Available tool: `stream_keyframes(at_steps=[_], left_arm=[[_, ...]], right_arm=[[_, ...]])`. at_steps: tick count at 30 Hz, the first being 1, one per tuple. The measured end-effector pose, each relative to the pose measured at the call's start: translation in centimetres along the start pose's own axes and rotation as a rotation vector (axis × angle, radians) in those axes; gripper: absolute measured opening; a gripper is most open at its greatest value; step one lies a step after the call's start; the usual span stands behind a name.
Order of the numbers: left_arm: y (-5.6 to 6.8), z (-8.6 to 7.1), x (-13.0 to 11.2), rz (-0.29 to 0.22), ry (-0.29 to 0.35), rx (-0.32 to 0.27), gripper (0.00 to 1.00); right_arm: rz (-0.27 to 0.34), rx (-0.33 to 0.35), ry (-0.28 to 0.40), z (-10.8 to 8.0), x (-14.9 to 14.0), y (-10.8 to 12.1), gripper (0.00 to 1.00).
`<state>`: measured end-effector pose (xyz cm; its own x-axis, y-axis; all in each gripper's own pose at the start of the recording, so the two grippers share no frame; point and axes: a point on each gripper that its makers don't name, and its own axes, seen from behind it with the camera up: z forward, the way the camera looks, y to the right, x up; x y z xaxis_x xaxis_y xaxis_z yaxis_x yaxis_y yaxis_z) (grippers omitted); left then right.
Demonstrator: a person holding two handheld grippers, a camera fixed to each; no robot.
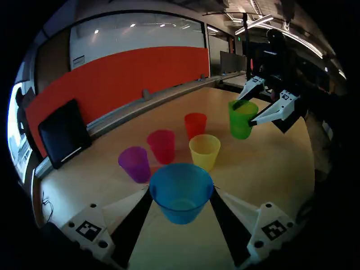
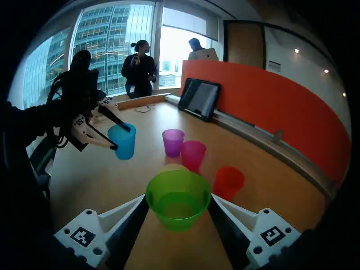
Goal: Pour water
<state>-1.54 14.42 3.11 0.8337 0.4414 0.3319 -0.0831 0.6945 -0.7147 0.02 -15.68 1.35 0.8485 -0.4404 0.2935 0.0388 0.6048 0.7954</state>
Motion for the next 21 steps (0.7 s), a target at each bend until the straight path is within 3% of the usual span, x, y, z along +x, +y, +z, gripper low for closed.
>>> stream_keyframes(at_steps=[21], left_arm=[[0.4,3.6,-3.9,-0.032,-0.076,-0.033,0.88]], right_arm=[[0.016,0.012,-0.065,1.9,-3.3,0.0,0.91]])
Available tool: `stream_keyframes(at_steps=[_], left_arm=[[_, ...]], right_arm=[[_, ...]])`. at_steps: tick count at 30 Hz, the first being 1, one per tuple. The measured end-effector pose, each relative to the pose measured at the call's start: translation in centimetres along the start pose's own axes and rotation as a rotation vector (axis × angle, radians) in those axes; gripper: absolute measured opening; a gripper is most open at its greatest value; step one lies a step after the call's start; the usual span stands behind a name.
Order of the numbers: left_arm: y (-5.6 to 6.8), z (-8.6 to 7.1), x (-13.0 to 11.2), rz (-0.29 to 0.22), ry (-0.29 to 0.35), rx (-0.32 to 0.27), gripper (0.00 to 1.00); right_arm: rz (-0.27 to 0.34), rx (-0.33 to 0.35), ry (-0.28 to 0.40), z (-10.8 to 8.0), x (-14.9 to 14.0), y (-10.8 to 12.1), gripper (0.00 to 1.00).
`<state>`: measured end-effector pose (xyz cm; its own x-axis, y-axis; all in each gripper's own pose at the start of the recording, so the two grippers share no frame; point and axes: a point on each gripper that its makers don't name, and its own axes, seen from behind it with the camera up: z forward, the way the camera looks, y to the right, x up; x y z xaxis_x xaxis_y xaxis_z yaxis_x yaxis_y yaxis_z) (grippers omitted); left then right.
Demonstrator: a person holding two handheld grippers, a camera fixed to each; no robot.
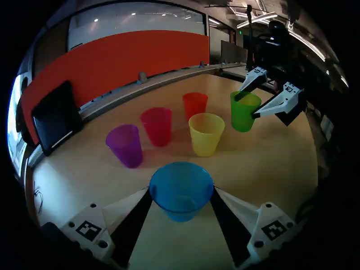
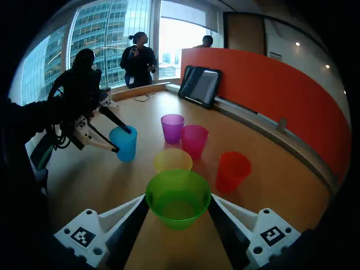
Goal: Pour water
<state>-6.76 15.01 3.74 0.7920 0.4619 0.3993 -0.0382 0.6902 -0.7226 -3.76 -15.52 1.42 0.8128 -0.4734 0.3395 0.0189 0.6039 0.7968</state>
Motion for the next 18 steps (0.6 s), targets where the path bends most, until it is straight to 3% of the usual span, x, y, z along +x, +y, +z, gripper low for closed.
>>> stream_keyframes(at_steps=[18], left_arm=[[-0.3,0.5,-1.3,-0.027,-0.013,-0.011,0.88]], right_arm=[[0.004,0.002,-0.011,0.8,-0.6,-0.1,0.91]])
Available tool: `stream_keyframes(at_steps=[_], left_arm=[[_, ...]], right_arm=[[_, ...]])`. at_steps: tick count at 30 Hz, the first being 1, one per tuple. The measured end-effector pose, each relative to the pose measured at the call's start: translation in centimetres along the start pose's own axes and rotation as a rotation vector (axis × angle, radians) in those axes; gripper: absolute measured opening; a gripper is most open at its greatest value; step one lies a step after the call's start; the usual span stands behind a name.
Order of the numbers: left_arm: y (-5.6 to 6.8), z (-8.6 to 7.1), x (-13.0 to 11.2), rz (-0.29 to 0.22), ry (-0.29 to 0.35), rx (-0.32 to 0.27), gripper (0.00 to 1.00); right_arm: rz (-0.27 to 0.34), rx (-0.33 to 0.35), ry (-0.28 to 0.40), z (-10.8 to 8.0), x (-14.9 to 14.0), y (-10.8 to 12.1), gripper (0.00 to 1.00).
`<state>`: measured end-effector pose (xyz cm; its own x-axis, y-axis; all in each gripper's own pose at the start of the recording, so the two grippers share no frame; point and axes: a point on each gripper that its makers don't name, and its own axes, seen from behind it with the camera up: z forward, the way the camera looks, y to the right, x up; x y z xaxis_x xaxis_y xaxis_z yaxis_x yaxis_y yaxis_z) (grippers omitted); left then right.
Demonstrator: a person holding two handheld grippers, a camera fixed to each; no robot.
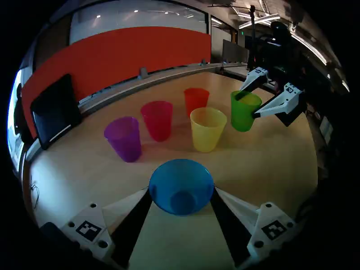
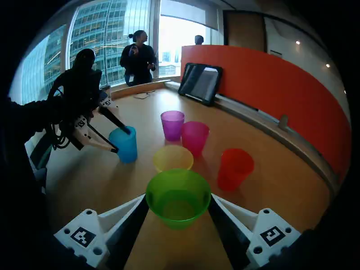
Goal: Pour water
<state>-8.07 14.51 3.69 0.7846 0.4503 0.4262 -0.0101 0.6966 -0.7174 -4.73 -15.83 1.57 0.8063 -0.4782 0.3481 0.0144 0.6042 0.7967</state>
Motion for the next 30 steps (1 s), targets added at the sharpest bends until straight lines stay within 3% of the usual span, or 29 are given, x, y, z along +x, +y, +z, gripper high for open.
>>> stream_keyframes(at_steps=[7,15,30], left_arm=[[-0.1,0.1,-0.8,-0.003,-0.024,0.002,0.89],[-0.1,-0.3,-1.9,-0.014,-0.058,0.011,0.96],[-0.1,-1.7,-2.4,-0.045,-0.053,0.015,0.97]], right_arm=[[-0.001,-0.005,-0.009,0.2,-0.4,0.0,0.91],[0.007,-0.003,-0.016,1.1,-1.0,-0.2,0.91],[0.011,-0.012,-0.048,2.3,-2.9,-0.1,0.92]])
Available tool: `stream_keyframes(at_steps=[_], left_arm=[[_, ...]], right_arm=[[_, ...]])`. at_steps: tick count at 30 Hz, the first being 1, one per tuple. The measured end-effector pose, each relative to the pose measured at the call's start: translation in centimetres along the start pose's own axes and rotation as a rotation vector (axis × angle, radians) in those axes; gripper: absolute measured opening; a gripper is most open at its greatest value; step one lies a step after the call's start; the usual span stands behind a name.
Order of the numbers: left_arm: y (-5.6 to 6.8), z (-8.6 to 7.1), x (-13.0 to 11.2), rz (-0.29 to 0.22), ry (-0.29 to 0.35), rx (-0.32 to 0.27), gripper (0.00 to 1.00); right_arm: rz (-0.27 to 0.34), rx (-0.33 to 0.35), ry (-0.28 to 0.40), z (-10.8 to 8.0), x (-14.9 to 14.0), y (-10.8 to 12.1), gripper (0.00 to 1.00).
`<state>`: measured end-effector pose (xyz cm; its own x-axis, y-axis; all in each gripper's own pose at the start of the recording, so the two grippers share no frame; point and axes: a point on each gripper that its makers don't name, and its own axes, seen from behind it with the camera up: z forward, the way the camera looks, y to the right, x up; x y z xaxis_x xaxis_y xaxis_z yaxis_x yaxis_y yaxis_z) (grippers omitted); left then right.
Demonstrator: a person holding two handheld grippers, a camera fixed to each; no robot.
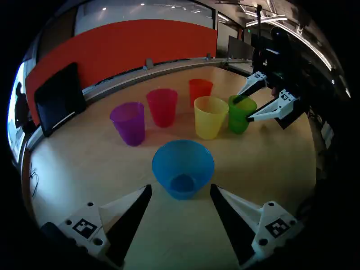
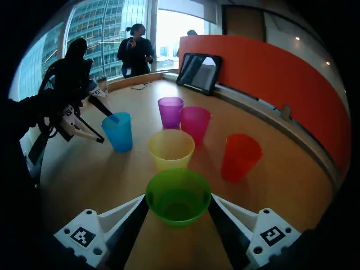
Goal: Pour water
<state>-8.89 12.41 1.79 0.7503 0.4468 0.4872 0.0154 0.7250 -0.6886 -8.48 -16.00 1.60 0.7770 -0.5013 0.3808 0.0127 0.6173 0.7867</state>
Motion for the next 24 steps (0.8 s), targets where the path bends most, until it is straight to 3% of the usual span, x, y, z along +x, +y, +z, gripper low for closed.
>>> stream_keyframes(at_steps=[13,24], left_arm=[[0.3,-0.4,-0.4,0.0,-0.006,0.002,0.96],[0.5,-2.0,-0.5,-0.016,0.018,0.026,0.96]], right_arm=[[0.005,-0.017,-0.007,-0.5,-0.5,0.0,0.99],[0.015,-0.062,0.013,-3.1,-1.1,0.1,0.99]])
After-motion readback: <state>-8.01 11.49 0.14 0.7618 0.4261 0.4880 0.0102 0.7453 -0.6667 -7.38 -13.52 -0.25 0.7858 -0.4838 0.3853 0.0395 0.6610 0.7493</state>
